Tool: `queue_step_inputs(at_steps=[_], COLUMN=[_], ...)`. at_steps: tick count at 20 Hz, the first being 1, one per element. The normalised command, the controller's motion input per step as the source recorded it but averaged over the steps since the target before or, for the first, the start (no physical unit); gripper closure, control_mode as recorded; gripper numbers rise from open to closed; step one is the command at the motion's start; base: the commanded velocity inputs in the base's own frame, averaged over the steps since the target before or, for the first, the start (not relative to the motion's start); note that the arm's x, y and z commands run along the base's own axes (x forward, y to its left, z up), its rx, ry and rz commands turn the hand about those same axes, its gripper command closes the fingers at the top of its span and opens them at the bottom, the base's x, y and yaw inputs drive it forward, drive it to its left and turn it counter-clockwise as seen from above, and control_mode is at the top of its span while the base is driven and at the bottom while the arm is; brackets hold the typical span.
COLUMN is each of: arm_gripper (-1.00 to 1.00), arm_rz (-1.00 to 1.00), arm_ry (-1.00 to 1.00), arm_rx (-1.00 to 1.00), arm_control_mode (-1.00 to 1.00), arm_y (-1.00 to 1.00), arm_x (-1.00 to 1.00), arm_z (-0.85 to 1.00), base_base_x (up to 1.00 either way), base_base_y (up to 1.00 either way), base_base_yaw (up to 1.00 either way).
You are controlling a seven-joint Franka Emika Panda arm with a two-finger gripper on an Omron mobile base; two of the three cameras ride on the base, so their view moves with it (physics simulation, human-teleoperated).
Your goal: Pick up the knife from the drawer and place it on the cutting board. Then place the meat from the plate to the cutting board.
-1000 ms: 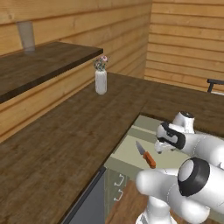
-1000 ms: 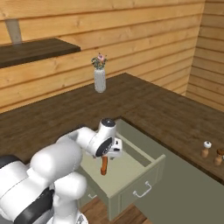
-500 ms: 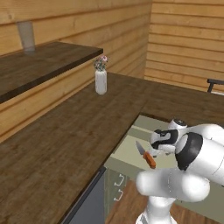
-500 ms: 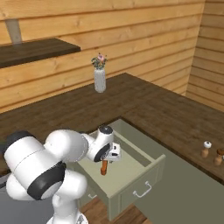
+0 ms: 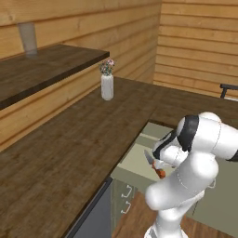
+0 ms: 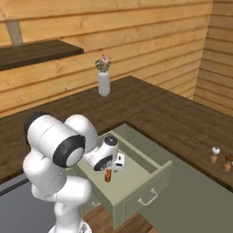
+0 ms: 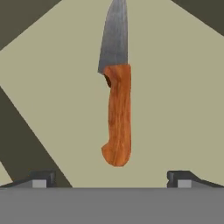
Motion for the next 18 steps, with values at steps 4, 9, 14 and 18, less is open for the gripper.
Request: queue_step_inputs(at_steps=[4,9,14,18], arm_gripper=[-1.00,-1.00,-1.00,-1.00], arm_rz=[0.00,0.00,0.00,0.02], arm_ry=[0.00,0.00,0.00,0.00], arm_rx=[0.06,0.07,0.05,0.01], arm_control_mode=[-1.00,-1.00,-1.00,-1.00], arm_y=[-0.03,-0.16,-0.21,0.00], arm_x=[0.35,0.41,0.32,0.54], arm_z=[-0.35,-0.40,-0.63,-0.74], base_base_x=[0.00,0.00,0.00,0.00], base_base_y=[0.00,0.00,0.00,0.00], base_base_yaw=[0.00,0.00,0.00,0.00])
